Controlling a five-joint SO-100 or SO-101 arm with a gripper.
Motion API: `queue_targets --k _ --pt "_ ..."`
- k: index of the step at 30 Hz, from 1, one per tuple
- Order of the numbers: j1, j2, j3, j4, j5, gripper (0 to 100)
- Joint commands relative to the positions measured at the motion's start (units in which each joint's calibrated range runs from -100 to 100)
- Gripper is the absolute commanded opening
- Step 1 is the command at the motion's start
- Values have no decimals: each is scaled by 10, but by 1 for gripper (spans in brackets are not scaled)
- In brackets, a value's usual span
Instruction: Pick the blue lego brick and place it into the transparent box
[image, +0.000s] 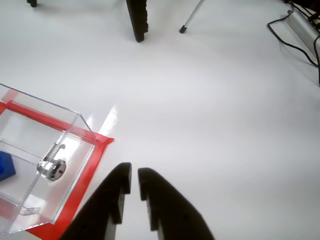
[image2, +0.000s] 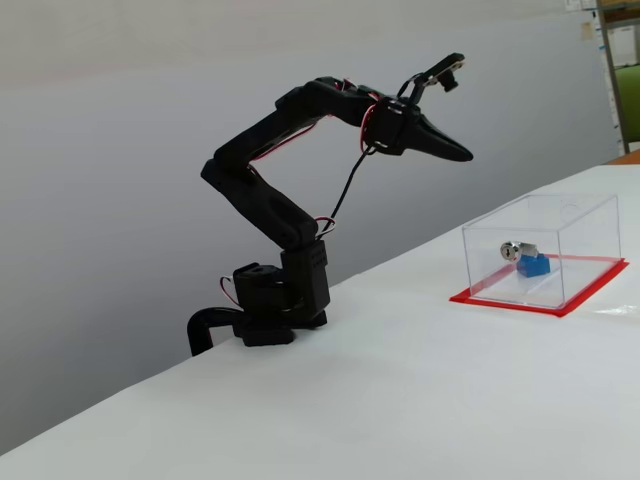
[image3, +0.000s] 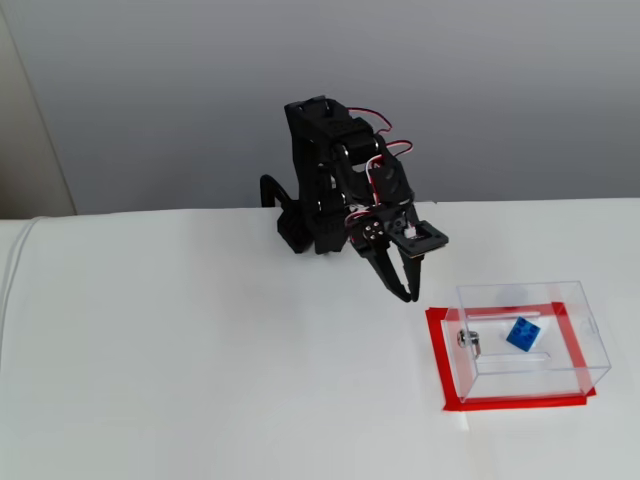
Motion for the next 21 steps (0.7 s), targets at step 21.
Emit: queue_targets --k 21 --pt "243 -384 489 -159 -2 1"
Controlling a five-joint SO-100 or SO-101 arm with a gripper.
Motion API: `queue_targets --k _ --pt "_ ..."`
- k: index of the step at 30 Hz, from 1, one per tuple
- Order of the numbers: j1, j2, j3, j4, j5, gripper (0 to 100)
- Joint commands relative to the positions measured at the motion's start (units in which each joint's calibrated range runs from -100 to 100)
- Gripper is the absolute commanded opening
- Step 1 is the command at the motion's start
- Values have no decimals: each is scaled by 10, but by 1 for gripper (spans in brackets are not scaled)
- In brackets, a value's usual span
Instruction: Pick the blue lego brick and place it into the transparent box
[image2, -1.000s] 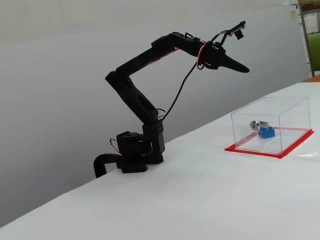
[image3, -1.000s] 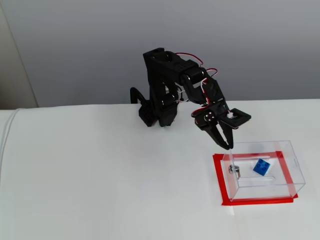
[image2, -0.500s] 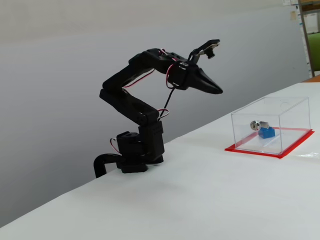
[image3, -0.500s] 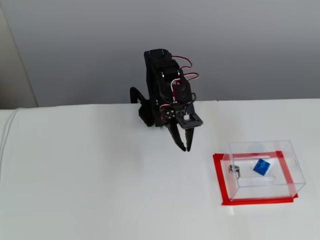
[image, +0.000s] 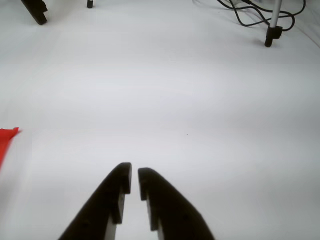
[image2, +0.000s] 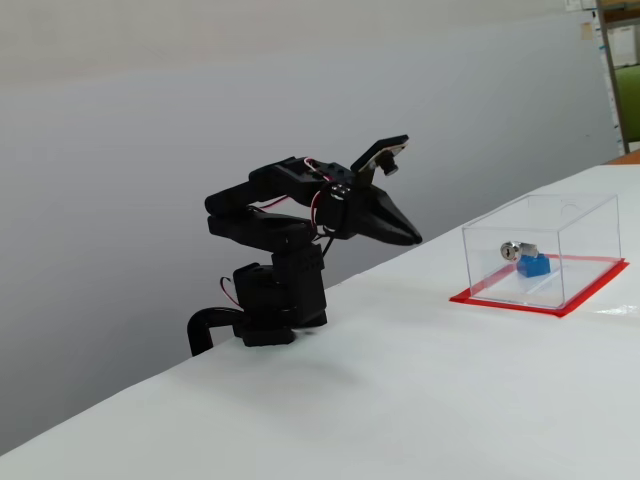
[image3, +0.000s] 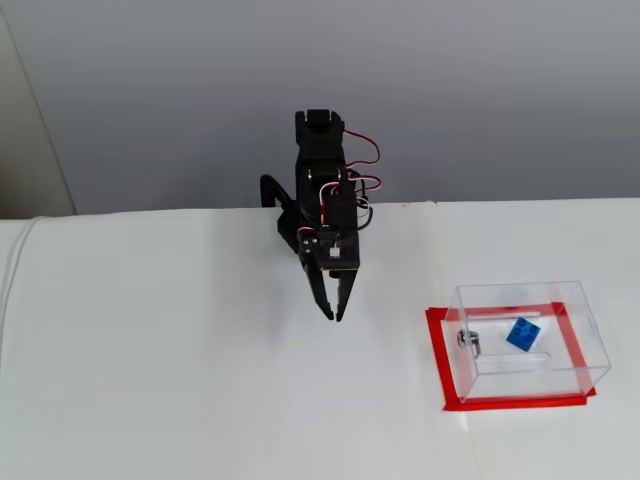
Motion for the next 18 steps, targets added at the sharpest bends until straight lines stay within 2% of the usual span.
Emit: queue_targets --k 1,7,18 --pt "22 -51 52 -12 0 1" --pt "19 -181 221 -10 -1 1" --pt "23 -182 220 16 -1 1"
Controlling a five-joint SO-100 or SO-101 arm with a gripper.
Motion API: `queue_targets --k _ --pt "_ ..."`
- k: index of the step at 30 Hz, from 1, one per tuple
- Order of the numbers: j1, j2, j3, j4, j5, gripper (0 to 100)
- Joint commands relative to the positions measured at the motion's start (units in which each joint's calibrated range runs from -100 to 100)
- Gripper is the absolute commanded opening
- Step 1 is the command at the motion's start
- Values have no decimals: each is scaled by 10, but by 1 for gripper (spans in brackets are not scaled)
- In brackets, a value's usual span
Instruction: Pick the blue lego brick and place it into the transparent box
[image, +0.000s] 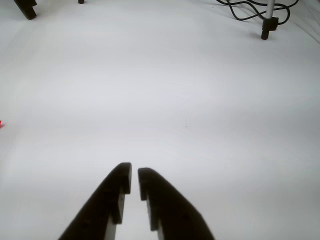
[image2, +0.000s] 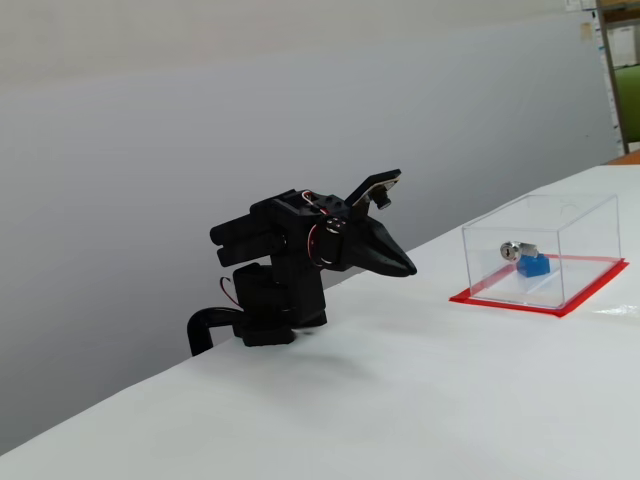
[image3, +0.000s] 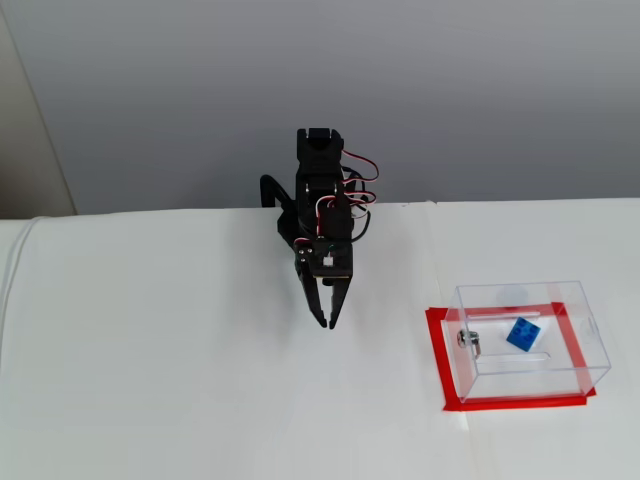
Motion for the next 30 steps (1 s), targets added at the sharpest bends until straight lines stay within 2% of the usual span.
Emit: queue_targets --k 1,5,9,30 --pt "7 -12 9 38 -2 1" --pt "8 -12 9 125 -3 2" --pt "8 -12 9 165 -3 2" --pt "8 -9 7 160 2 1"
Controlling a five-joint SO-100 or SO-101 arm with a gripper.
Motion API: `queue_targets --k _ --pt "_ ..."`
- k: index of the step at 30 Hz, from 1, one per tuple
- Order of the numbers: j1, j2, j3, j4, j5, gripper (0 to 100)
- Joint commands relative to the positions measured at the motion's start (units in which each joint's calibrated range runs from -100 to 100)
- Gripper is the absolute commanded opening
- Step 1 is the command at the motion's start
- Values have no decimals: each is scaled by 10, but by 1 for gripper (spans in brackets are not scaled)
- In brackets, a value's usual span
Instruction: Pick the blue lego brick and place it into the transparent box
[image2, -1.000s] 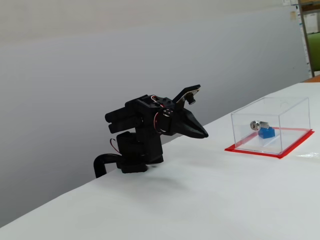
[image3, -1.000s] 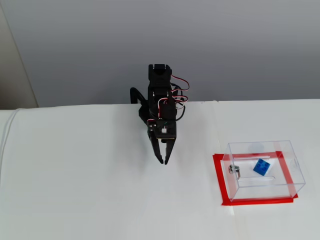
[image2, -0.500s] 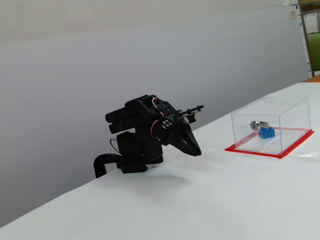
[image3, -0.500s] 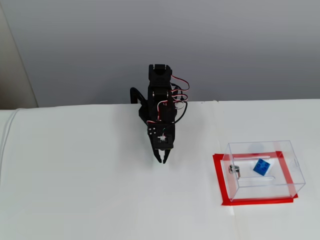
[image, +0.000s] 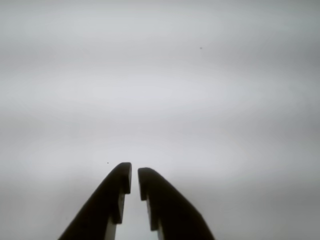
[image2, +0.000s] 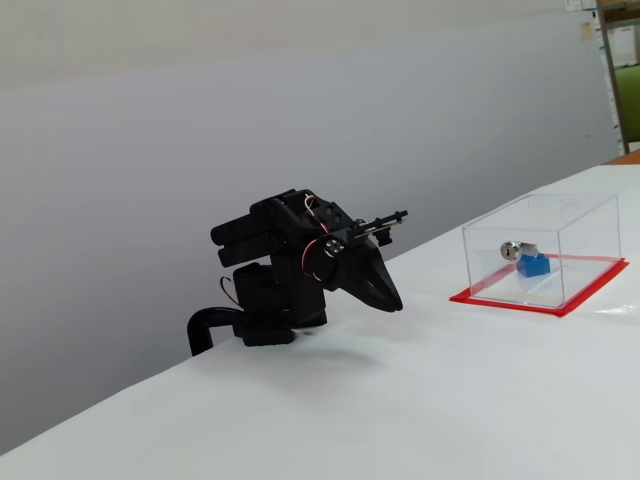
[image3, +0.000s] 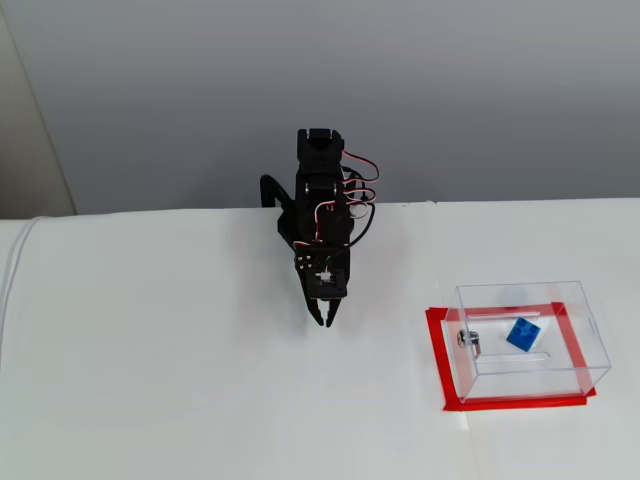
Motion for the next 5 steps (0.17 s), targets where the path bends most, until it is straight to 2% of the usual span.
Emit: queue_targets --k 1,5 --pt "4 -6 7 -3 3 1" --pt "4 -6 7 -3 3 1"
